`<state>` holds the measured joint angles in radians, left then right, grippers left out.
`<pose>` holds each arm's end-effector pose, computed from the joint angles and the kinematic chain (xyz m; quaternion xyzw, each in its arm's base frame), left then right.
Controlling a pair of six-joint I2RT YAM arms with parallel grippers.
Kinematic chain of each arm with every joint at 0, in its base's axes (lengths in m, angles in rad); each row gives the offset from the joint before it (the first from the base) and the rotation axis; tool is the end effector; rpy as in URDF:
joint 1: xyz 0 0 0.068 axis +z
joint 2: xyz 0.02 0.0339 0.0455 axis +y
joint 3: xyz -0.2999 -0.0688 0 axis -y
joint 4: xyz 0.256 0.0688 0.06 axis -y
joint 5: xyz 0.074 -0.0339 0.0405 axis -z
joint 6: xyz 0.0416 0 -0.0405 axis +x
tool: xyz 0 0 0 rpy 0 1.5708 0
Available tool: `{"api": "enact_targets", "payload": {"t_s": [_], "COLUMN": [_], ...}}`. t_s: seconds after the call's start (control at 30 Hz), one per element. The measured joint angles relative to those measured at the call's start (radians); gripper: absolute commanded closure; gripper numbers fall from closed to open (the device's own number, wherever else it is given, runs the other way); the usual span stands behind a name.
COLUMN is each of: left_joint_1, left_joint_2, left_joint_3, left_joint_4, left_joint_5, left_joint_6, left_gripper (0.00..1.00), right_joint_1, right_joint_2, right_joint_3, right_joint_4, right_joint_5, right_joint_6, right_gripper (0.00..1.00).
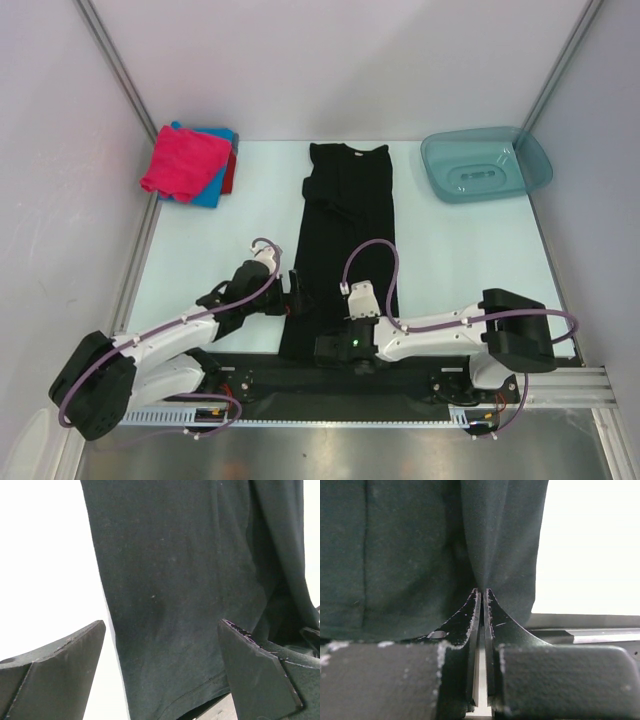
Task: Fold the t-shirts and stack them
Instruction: Fold the tshirt
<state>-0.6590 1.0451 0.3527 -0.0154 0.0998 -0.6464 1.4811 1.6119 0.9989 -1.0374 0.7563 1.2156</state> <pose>0.1497 -0.1212 0.1806 0.0266 0.9071 -0.2897 0.3043 0.0524 0.2643 0.2110 -0.1375 0.9185 -0.1175 0.3517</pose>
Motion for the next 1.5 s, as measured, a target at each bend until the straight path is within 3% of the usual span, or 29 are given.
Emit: {"api": "enact_targets", "payload": {"t_s": [0.43, 0.5, 0.6, 0.7, 0.77, 0.9, 1.03, 1.27, 1.5], "left_joint_1": [0.000, 0.000, 0.000, 0.000, 0.000, 0.000, 0.000, 0.000, 0.000], "left_joint_2": [0.071, 0.077, 0.082, 0.082, 0.082, 0.084, 0.092, 0.110, 0.114], "left_joint_3": [0.000, 0.000, 0.000, 0.000, 0.000, 0.000, 0.000, 0.000, 0.000], "left_joint_4": [0.048, 0.058, 0.066, 0.067, 0.067, 0.070, 0.081, 0.111, 0.122], "left_joint_5": [0.015, 0.017, 0.018, 0.016, 0.014, 0.009, 0.008, 0.009, 0.008], "left_joint_6": [-0.010, -0.010, -0.011, -0.017, -0.021, -0.031, -0.035, -0.035, -0.043], "left_gripper": [0.00, 0.00, 0.00, 0.00, 0.00, 0.00, 0.00, 0.00, 0.00], "right_joint_1": [0.003, 0.003, 0.004, 0.009, 0.021, 0.044, 0.053, 0.055, 0.090], "right_joint_2": [-0.116, -0.116, -0.109, -0.076, -0.048, -0.031, -0.038, -0.108, -0.013], "right_joint_3": [0.054, 0.054, 0.054, 0.054, 0.053, 0.048, 0.048, 0.041, 0.037], "right_joint_4": [-0.032, -0.012, 0.036, 0.093, 0.127, 0.165, 0.131, 0.039, 0.037], "right_joint_5": [0.004, -0.010, -0.046, -0.085, -0.108, -0.135, -0.109, -0.073, -0.087], "right_joint_6": [-0.039, -0.052, -0.085, -0.110, -0.115, -0.117, -0.070, -0.013, 0.034], "right_gripper": [0.97, 0.82, 0.74, 0.72, 0.61, 0.59, 0.47, 0.46, 0.49]}}
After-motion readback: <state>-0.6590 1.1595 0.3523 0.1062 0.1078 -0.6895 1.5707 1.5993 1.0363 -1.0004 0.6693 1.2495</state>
